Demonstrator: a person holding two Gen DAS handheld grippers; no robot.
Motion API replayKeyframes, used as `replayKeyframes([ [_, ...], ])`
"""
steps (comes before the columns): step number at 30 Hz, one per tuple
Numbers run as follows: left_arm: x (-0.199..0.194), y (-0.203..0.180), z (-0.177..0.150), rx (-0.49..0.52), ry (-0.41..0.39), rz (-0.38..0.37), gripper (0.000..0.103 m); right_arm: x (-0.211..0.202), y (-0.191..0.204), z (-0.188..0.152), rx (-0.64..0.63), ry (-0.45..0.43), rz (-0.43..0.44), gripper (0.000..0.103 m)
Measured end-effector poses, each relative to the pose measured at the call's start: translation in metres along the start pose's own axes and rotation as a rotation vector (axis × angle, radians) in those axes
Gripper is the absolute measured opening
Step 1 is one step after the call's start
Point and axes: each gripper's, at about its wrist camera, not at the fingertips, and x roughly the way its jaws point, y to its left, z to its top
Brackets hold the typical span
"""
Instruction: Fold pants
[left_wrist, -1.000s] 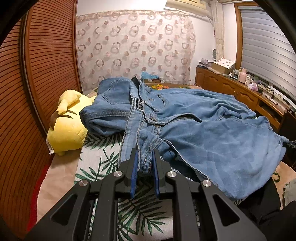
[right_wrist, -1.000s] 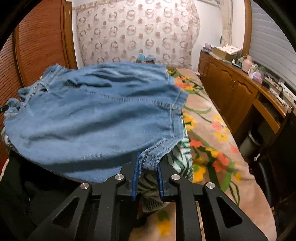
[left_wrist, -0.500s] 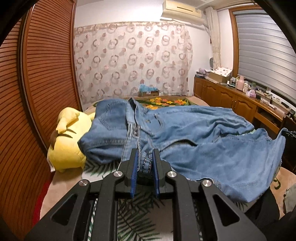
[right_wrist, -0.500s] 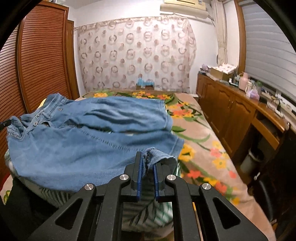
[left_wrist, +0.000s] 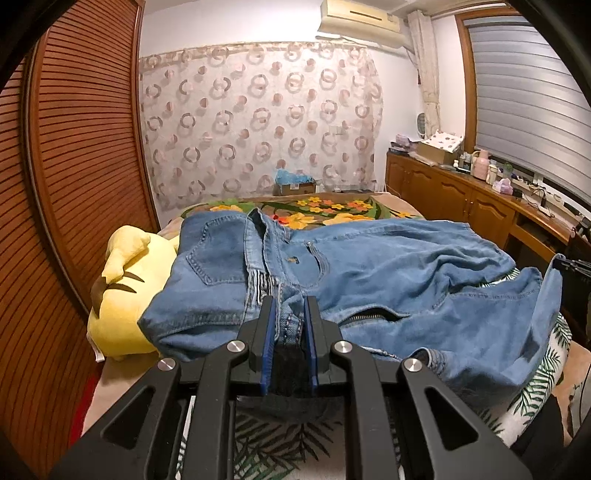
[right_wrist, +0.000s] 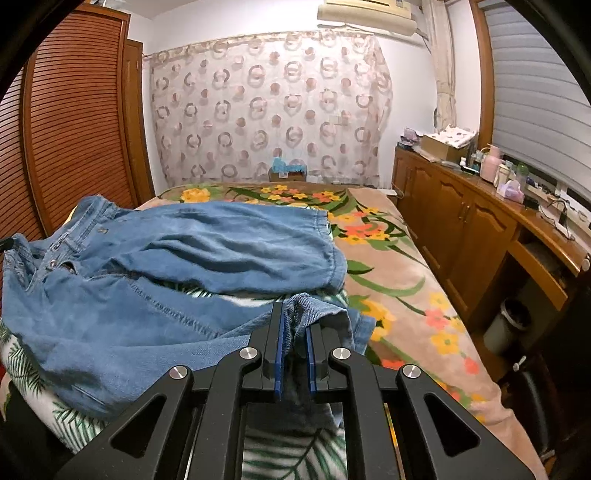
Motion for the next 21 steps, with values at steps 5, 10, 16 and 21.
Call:
replayKeyframes([
  [5, 0.006, 0.002, 0.022, -0.005, -0.029, 0.002, 0.016, 0.005, -0.001, 0.023, -0.011, -0.034, -0.006, 0.009],
  [10, 0.023, 0.002, 0.046, -0.006, -0.029, -0.019, 0.015, 0.017, 0.003, 0.033, -0.022, -0.068, -0.016, 0.009],
  [16, 0.043, 0.003, 0.078, 0.005, -0.073, -0.016, 0.015, 0.029, 0.007, 0.048, -0.042, -0.131, -0.058, 0.008],
  [21, 0.066, 0.011, 0.089, 0.001, -0.078, -0.013, 0.015, 0.045, 0.011, 0.044, -0.046, -0.150, -0.078, 0.008],
])
